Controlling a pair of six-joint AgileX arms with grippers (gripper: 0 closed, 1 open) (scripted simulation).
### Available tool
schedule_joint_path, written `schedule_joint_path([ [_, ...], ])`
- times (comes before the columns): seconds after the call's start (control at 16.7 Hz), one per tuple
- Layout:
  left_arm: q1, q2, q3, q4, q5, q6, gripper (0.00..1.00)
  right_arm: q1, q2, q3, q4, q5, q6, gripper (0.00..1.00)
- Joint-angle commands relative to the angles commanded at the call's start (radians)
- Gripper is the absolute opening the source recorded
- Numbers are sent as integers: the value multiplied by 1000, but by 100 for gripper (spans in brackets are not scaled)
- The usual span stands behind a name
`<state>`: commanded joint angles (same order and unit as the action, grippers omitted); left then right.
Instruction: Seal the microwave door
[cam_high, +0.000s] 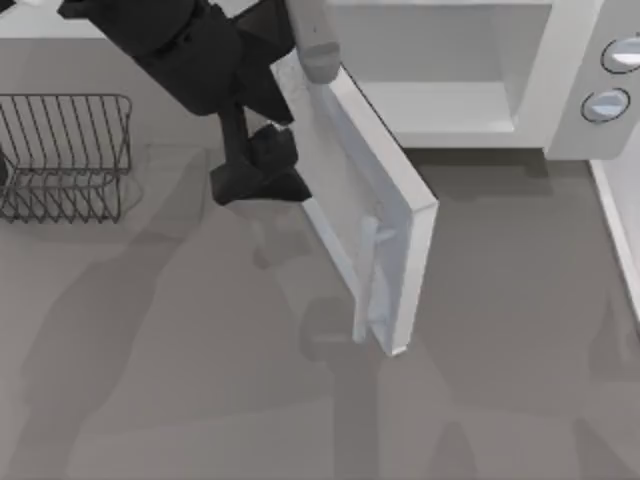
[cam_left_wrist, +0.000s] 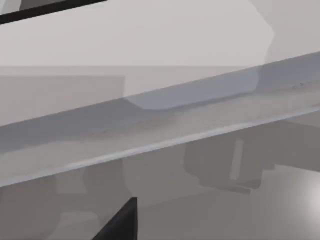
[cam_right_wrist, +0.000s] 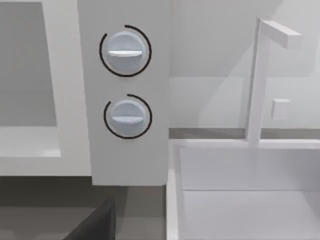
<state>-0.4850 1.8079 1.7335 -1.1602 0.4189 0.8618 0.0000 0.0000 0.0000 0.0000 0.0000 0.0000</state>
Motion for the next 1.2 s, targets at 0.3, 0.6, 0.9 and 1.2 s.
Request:
schedule_joint_path([
  [0.3, 0, 0, 0, 0, 0, 0, 32, 0, 0, 0, 0, 0, 0, 100],
  [0.6, 0, 0, 0, 0, 0, 0, 0, 0, 0, 0, 0, 0, 0, 100],
  [0.9, 0, 0, 0, 0, 0, 0, 0, 0, 0, 0, 0, 0, 0, 100],
  [1.2, -7, 6, 9, 3, -3, -8, 0, 0, 0, 0, 0, 0, 0, 100],
])
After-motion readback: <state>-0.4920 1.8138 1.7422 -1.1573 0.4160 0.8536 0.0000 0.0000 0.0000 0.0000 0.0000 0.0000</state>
